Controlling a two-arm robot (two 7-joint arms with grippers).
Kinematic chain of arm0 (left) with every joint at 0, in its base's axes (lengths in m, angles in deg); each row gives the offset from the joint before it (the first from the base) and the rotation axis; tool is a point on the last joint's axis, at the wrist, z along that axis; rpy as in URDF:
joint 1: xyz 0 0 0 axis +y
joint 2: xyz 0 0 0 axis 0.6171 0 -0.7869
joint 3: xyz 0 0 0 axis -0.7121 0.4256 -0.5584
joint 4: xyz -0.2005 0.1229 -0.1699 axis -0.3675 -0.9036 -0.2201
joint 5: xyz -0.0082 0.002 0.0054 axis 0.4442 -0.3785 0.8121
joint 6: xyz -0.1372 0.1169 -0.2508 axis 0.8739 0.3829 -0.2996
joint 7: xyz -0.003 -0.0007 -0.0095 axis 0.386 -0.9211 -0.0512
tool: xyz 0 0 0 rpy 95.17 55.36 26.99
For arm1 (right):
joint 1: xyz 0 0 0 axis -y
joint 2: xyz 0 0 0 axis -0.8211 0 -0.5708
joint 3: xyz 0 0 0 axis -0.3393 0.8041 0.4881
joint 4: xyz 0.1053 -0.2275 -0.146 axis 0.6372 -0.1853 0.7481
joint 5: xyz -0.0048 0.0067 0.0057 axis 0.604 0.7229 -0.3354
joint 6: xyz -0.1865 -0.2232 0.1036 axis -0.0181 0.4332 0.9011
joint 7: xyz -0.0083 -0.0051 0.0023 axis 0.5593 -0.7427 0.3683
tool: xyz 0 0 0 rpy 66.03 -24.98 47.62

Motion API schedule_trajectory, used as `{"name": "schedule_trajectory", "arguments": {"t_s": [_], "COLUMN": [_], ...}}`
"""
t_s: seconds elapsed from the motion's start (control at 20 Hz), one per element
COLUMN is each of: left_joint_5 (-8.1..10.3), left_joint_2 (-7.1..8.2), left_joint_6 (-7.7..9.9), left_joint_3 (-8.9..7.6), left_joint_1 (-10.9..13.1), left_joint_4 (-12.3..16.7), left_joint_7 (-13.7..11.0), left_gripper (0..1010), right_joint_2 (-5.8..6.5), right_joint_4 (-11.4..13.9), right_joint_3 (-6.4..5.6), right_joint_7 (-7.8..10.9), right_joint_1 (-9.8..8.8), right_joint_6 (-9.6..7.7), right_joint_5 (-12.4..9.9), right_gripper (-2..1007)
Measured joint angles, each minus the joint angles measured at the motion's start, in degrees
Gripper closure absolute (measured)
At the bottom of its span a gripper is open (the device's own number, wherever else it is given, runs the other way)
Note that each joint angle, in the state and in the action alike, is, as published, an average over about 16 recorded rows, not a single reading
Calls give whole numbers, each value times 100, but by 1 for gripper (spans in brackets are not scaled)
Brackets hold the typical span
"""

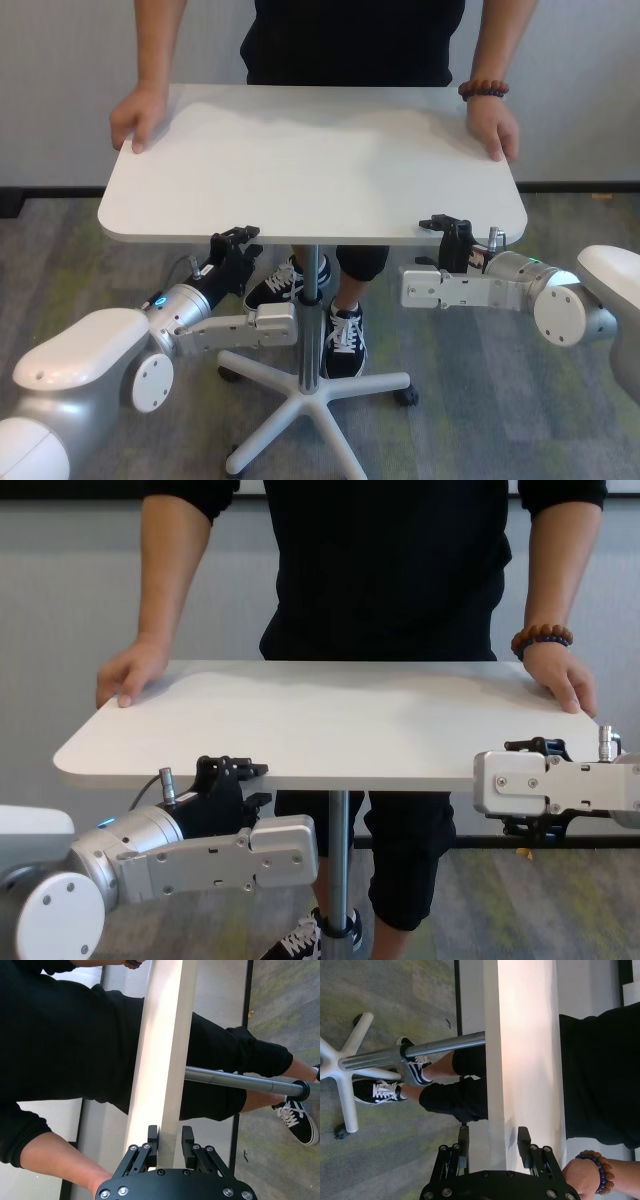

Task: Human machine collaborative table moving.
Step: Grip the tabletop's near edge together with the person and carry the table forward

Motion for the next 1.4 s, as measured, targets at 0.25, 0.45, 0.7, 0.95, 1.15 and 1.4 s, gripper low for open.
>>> {"name": "schedule_trajectory", "arguments": {"t_s": [0.25,0.45,0.7,0.95,1.15,1.4], "left_joint_5": [-1,-2,-2,-2,-2,-4], "left_joint_2": [0,0,0,0,0,0], "left_joint_6": [2,4,5,6,7,8], "left_joint_3": [-1,-1,-1,-2,-2,-2], "left_joint_1": [0,0,0,0,0,1], "left_joint_4": [0,0,0,0,0,0], "left_joint_7": [-2,-3,-3,-4,-4,-6], "left_gripper": [699,699,699,696,669,591], "right_joint_2": [0,0,0,0,0,0], "right_joint_4": [0,0,0,0,0,0], "right_joint_3": [0,0,0,0,0,0], "right_joint_7": [0,0,0,0,0,0], "right_joint_1": [0,0,0,0,0,0], "right_joint_6": [0,0,0,0,0,0], "right_joint_5": [0,0,0,0,0,0], "right_gripper": [407,407,407,386,332,227]}}
